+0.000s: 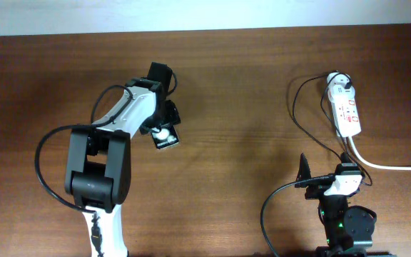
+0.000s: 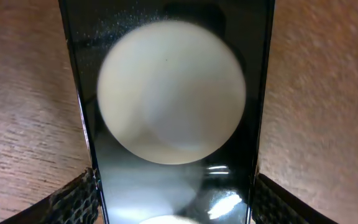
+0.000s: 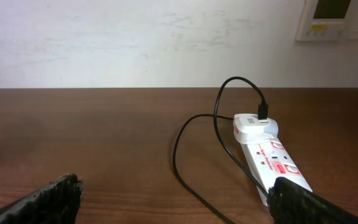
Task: Plug charger to phone and switch on socket
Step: 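Close the left gripper on the phone's long edges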
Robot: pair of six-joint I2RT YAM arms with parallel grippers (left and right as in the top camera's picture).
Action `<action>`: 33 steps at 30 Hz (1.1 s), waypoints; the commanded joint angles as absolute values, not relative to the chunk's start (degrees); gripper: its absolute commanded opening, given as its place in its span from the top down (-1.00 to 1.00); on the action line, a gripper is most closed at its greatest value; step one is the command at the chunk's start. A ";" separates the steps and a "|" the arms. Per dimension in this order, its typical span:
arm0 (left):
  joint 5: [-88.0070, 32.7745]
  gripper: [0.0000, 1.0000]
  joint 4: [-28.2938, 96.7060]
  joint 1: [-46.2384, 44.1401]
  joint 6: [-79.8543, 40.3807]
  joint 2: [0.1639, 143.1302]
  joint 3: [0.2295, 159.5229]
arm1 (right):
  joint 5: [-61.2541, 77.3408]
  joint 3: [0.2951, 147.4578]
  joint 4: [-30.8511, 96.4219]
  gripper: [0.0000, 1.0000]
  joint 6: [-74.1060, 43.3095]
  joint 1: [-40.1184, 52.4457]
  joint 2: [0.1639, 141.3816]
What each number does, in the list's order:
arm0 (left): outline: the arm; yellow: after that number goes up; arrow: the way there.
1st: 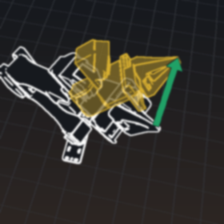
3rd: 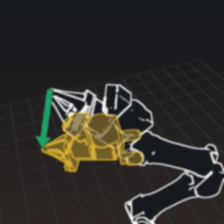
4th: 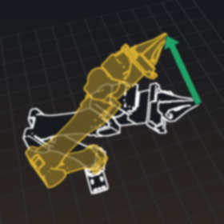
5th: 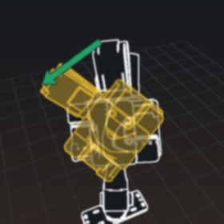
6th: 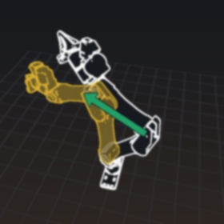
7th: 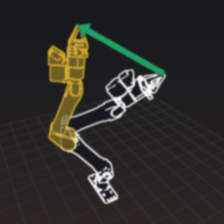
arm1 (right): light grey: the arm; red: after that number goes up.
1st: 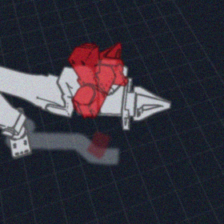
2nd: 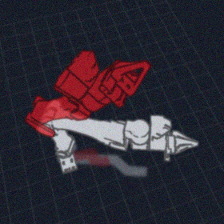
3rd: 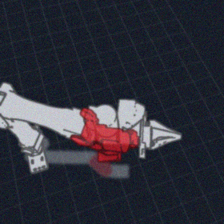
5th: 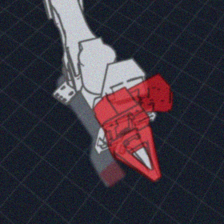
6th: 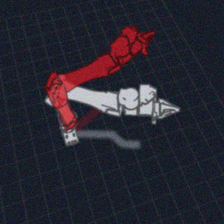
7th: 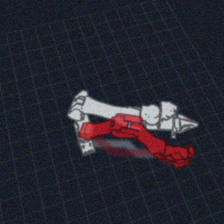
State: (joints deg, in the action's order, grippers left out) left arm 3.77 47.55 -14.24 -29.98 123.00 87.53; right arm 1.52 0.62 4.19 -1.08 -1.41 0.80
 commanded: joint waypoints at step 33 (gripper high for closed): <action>0.38 -0.35 48.80 -14.48 -31.22 125.40 88.66 | 1.41 0.32 4.49 -0.97 -1.13 -1.04 0.36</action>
State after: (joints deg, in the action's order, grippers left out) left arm 4.23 46.94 -14.28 -30.04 122.76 87.55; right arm 1.50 0.62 4.19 -1.06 -1.41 0.80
